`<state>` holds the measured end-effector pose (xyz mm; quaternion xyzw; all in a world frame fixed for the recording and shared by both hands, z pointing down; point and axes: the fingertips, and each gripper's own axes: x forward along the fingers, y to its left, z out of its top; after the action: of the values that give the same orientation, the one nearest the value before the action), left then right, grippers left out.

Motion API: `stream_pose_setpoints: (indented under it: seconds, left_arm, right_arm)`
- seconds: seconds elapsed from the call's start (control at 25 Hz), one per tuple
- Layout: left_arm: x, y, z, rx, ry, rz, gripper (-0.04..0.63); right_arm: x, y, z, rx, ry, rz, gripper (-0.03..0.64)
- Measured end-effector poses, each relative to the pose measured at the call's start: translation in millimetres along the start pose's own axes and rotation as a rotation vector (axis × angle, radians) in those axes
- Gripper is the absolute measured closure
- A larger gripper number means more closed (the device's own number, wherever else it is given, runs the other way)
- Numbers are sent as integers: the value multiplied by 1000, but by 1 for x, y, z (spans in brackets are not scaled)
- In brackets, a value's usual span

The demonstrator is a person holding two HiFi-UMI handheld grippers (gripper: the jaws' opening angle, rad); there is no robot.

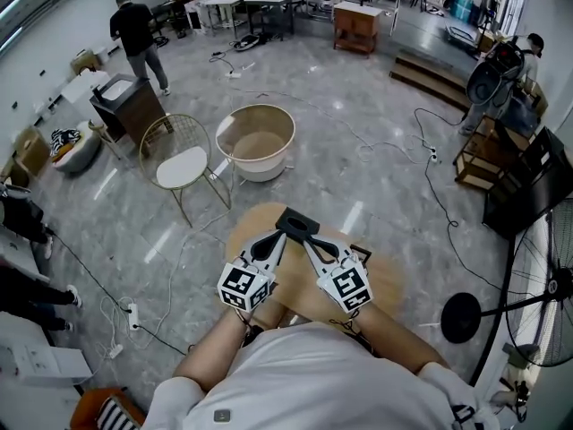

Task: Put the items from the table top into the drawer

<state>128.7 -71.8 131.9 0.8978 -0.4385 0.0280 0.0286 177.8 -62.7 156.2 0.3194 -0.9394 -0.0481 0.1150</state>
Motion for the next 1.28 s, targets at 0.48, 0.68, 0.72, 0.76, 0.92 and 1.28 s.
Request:
stream_pose_setpoints:
  seconds: [0.48,0.68,0.72,0.76,0.92,1.28]
  left_arm:
    - [-61,62,-5,-2,-2,-48,586]
    - [-108,105,-9,19,14,-116,586]
    - [-117,112,-10,21,17,-129,586]
    - [-125,120,-12,21,19,-141,586]
    - [-151,147,-20,17,37,-167,586]
    - [-155,182,-50,-39,71,-158,586]
  right_arm:
    - [55,51,11,37,33,-63,588]
    - [97,90,27,61,60,-131,588]
    - [104,98,28,70,65,-146,588]
    - [109,105,28,79,71,-161,588]
    - [128,127,28,113,100,-212,588]
    - [143,127,-4,179,166,-256,586]
